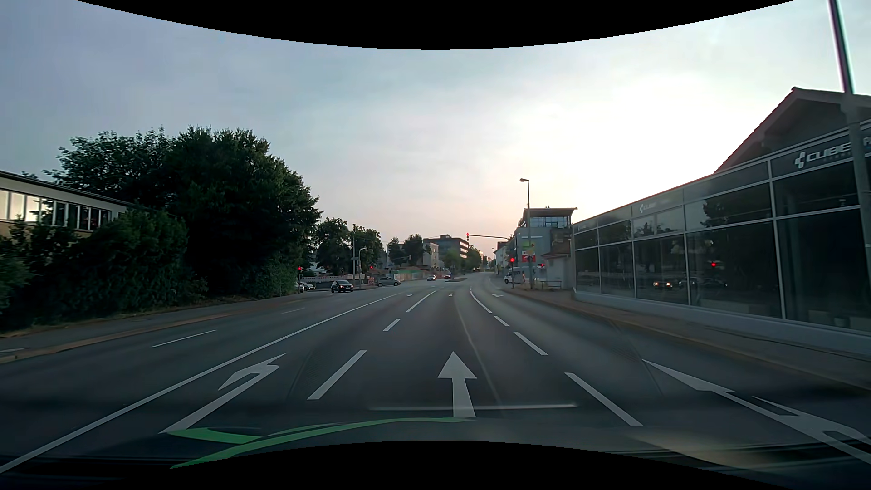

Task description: Follow the waypoints while adhering to traffic rules and regulations

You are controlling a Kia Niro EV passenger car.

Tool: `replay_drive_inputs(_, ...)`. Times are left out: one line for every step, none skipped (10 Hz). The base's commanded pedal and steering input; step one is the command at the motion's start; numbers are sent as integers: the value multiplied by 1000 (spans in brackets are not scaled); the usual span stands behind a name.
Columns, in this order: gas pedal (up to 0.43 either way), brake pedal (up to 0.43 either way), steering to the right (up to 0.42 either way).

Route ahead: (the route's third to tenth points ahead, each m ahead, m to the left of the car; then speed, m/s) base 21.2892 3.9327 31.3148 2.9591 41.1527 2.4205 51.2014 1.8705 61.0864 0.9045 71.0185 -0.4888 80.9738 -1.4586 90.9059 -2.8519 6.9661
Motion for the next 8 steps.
replay_drive_inputs(0,152,16)
replay_drive_inputs(0,152,17)
replay_drive_inputs(0,152,16)
replay_drive_inputs(0,152,16)
replay_drive_inputs(0,134,15)
replay_drive_inputs(0,134,15)
replay_drive_inputs(0,134,13)
replay_drive_inputs(0,134,12)
